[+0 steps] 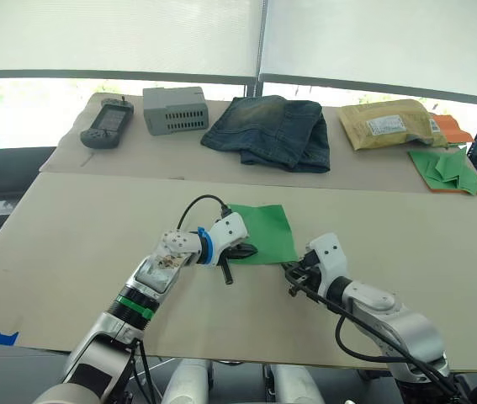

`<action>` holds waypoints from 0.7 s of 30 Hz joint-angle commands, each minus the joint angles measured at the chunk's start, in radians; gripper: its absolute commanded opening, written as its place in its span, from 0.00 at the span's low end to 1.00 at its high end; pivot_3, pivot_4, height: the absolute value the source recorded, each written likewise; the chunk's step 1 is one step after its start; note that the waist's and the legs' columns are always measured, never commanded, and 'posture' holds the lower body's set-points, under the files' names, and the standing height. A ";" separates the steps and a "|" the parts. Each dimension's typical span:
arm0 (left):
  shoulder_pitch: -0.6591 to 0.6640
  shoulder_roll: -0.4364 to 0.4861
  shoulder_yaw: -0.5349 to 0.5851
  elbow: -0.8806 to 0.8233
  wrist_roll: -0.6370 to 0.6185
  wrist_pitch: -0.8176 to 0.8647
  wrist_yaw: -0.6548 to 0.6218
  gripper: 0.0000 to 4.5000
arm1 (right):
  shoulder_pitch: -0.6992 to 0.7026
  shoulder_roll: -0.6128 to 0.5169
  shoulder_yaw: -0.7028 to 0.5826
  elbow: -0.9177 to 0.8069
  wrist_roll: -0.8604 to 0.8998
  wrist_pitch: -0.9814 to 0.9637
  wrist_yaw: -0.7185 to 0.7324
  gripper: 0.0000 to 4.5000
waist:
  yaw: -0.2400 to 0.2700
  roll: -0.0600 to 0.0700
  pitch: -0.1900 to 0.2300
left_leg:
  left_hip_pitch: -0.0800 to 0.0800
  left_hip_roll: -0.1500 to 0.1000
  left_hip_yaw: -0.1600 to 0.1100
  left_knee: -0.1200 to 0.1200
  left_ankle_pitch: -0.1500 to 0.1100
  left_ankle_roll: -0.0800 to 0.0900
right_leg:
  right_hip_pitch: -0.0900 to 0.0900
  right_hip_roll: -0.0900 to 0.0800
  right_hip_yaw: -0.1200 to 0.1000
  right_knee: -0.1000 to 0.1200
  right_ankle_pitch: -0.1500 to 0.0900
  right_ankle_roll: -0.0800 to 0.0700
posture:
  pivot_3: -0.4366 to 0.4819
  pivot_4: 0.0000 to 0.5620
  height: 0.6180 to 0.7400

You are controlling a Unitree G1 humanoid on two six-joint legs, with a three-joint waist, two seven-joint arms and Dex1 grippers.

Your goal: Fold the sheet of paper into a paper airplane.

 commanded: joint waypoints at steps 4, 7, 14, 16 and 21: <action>-0.004 0.005 -0.037 0.029 0.030 -0.002 -0.039 0.00 | -0.005 -0.040 0.105 0.004 -0.128 -0.271 0.050 0.01 | 0.000 0.000 0.000 | 0.000 0.000 0.000 0.000 0.000 0.000 | 0.000 0.000 0.000 0.000 0.000 0.000 | 0.48 0.27 0.91; 0.002 0.012 -0.033 0.026 0.031 -0.003 -0.046 0.00 | 0.005 -0.032 0.118 0.038 -0.165 -0.383 0.056 0.01 | 0.001 0.000 0.000 | 0.000 0.000 0.000 0.000 0.000 0.000 | 0.000 0.000 0.000 -0.001 0.000 0.000 | 0.48 0.27 0.91; 0.006 0.010 -0.025 0.024 0.031 0.004 -0.040 0.00 | 0.000 -0.053 0.129 0.120 -0.243 -0.556 0.095 0.01 | 0.001 0.000 0.000 | 0.000 0.000 0.000 0.000 0.000 0.000 | 0.000 0.000 0.000 0.000 0.000 0.000 | 0.48 0.27 0.91; 0.009 0.011 -0.020 0.019 0.029 0.008 -0.036 0.00 | -0.020 -0.055 0.126 0.153 -0.246 -0.581 0.118 0.01 | 0.000 0.000 0.000 | 0.000 0.000 0.000 0.000 0.000 0.000 | 0.000 0.000 0.000 -0.001 0.000 0.000 | 0.48 0.27 0.91; 0.036 0.033 0.009 -0.012 0.021 0.026 -0.025 0.00 | -0.112 -0.043 0.141 0.257 -0.247 -0.655 0.194 0.01 | -0.008 0.000 0.000 | 0.000 0.000 0.000 0.000 0.000 0.000 | 0.000 0.001 0.000 0.000 0.000 0.000 | 0.48 0.27 0.91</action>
